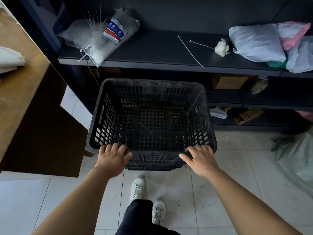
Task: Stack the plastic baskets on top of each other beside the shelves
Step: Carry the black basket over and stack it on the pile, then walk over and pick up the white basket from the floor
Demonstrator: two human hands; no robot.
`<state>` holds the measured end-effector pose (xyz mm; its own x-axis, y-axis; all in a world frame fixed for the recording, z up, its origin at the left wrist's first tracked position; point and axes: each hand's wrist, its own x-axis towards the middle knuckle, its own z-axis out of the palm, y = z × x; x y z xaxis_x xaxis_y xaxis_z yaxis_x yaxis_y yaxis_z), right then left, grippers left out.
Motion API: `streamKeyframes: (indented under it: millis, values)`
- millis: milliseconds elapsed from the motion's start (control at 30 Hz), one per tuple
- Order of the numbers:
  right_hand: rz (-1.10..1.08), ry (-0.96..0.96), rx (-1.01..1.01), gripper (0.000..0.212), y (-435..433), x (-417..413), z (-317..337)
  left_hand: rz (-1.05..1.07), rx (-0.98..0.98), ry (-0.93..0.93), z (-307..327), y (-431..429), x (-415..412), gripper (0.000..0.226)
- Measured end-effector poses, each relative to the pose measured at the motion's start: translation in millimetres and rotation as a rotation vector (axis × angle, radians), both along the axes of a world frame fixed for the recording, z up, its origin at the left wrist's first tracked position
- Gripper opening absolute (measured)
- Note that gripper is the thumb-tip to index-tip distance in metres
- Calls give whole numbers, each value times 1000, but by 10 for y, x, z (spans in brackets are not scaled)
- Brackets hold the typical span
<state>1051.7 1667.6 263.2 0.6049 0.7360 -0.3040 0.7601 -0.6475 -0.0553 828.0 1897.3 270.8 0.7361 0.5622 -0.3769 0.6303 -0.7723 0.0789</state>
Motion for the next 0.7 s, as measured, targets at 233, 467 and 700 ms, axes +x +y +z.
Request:
streamKeyframes:
  millis: [233, 467, 700]
  values:
    - [-2, -20, 105, 86, -30, 9, -156, 44, 22, -69, -89, -19, 1, 71]
    - [3, 3, 136, 81, -65, -10, -177, 79, 32, -50, -142, -97, -42, 67]
    - [-19, 64, 30, 102, -5, 25, -44, 65, -15, 29, -83, -33, 27, 72]
